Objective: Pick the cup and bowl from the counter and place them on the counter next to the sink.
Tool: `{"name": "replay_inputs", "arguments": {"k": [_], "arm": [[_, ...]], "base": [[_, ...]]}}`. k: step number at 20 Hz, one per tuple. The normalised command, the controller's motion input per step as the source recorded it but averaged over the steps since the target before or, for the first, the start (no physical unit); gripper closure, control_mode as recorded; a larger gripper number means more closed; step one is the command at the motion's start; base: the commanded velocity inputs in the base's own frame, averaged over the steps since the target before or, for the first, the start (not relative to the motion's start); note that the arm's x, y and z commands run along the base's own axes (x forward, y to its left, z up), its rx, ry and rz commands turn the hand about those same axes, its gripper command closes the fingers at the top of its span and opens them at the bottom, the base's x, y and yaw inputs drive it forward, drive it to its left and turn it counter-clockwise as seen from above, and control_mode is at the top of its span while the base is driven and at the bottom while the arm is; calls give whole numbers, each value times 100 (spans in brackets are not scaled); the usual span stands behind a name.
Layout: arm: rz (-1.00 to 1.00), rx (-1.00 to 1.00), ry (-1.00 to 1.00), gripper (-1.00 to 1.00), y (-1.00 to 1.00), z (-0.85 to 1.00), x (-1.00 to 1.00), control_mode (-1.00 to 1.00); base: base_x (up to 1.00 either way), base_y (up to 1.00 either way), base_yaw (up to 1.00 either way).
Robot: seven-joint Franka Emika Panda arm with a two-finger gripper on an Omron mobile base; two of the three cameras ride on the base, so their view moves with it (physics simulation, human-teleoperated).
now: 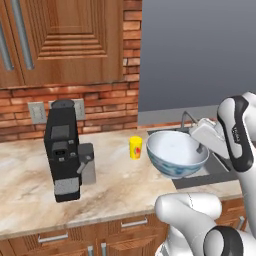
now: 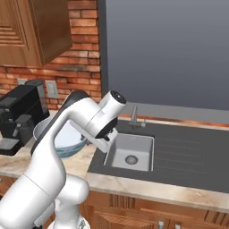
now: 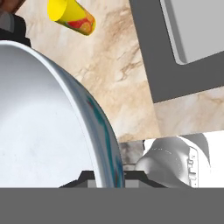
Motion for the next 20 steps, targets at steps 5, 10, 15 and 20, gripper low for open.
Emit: {"name": "replay_inputs", "arguments": {"k": [5, 10, 15, 20], "arm": [[0, 0, 0, 100, 0, 0, 0, 100], [0, 0, 0, 100, 0, 0, 0, 100], [0, 0, 0, 100, 0, 0, 0, 100], [0, 0, 0, 100, 0, 0, 0, -100]], "base": [[0, 0, 0], [0, 0, 0], [0, 0, 0], [0, 0, 0]]}}
